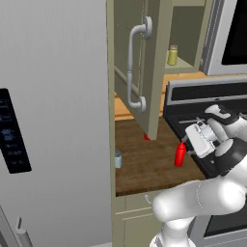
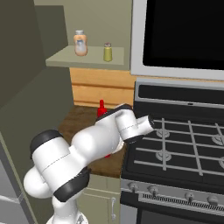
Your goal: Put the shaker and condiment bottle from the counter next to their counterparts in the cabinet.
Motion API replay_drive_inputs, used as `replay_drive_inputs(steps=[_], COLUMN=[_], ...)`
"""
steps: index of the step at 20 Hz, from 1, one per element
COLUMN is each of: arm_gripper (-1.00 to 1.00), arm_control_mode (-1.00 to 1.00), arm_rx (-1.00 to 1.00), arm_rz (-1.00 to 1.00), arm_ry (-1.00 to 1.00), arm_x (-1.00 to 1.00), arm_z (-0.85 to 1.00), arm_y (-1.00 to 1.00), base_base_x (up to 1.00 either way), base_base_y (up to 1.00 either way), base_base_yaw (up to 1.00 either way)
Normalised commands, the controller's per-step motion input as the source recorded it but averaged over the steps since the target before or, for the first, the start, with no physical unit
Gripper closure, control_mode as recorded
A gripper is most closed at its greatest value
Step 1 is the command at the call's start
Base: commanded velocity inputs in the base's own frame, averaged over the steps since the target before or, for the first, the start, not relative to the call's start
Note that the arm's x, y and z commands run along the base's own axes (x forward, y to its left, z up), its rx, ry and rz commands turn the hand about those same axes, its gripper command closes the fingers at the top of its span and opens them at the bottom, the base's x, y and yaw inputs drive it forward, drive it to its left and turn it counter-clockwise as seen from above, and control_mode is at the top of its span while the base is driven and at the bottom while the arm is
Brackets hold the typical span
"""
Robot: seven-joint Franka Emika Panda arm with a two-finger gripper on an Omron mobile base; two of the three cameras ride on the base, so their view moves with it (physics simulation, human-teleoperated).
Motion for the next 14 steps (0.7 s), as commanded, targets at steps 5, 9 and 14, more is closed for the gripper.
replay_drive_inputs(steps=[5,9,14], arm_gripper=[-1.0,-1.0,-1.0], arm_control_mode=[-1.0,-1.0,-1.0], arm_rx=[0.0,0.0,0.0], arm_rz=[0.0,0.0,0.0], arm_ry=[0.0,0.0,0.0], arm_x=[0.0,0.0,0.0], arm_z=[-0.05,-0.01,-0.01], arm_y=[0.1,0.23,0.16], base_base_x=[0.0,0.0,0.0], base_base_y=[0.0,0.0,0.0], base_base_yaw=[0.0,0.0,0.0])
